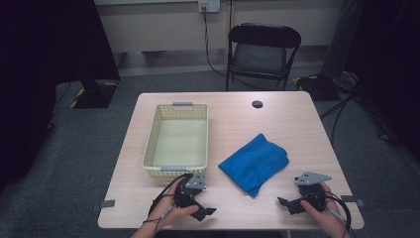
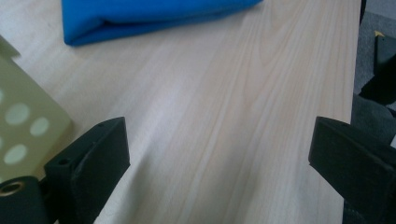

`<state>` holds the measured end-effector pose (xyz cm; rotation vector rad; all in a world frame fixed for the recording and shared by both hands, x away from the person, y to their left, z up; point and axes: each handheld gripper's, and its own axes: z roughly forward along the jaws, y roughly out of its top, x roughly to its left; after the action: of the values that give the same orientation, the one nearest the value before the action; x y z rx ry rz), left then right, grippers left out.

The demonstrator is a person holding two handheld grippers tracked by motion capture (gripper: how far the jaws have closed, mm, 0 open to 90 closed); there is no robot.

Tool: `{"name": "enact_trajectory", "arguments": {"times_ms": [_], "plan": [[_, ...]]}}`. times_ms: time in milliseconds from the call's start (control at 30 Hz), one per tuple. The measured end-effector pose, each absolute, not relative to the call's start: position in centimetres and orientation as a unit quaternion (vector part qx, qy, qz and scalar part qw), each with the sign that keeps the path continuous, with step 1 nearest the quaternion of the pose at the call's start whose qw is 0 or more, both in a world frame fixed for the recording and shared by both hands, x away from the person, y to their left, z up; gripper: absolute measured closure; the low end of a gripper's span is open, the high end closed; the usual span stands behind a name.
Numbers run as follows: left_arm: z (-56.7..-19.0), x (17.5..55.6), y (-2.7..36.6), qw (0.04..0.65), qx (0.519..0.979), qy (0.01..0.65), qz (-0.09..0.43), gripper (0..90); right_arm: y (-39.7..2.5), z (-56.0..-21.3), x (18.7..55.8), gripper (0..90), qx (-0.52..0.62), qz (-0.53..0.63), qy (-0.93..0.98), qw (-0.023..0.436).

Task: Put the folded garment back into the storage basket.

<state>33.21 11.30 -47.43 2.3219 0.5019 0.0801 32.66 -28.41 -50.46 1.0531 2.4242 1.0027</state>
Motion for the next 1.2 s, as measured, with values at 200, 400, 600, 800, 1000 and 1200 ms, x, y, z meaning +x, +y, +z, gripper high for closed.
{"name": "enact_trajectory", "arguments": {"times_ms": [200, 400, 600, 800, 1000, 1200], "plan": [[-46.8, 33.6, 10.2, 0.377, 0.906, 0.192, 0.025, 4.4, -28.4, -50.5, 32.7, 0.0, 0.368, 0.350, 0.847, 0.157], [-46.3, 34.2, 9.0, 0.383, 0.903, 0.193, 0.020, 4.3, -28.4, -50.5, 32.7, 0.0, 0.368, 0.350, 0.847, 0.157], [-45.8, 34.5, 7.8, 0.386, 0.903, 0.187, 0.020, 4.5, -28.4, -50.5, 32.7, 0.0, 0.368, 0.350, 0.847, 0.157], [-45.3, 34.7, 6.6, 0.387, 0.903, 0.184, 0.020, 4.4, -28.4, -50.5, 32.7, 0.0, 0.368, 0.350, 0.847, 0.157], [-44.9, 35.2, 5.8, 0.382, 0.905, 0.186, 0.021, 4.6, -28.4, -50.5, 32.7, 0.0, 0.368, 0.350, 0.847, 0.157], [-44.7, 35.7, 4.8, 0.383, 0.905, 0.183, 0.022, 4.9, -28.4, -50.5, 32.7, 0.0, 0.368, 0.350, 0.847, 0.157]]}}
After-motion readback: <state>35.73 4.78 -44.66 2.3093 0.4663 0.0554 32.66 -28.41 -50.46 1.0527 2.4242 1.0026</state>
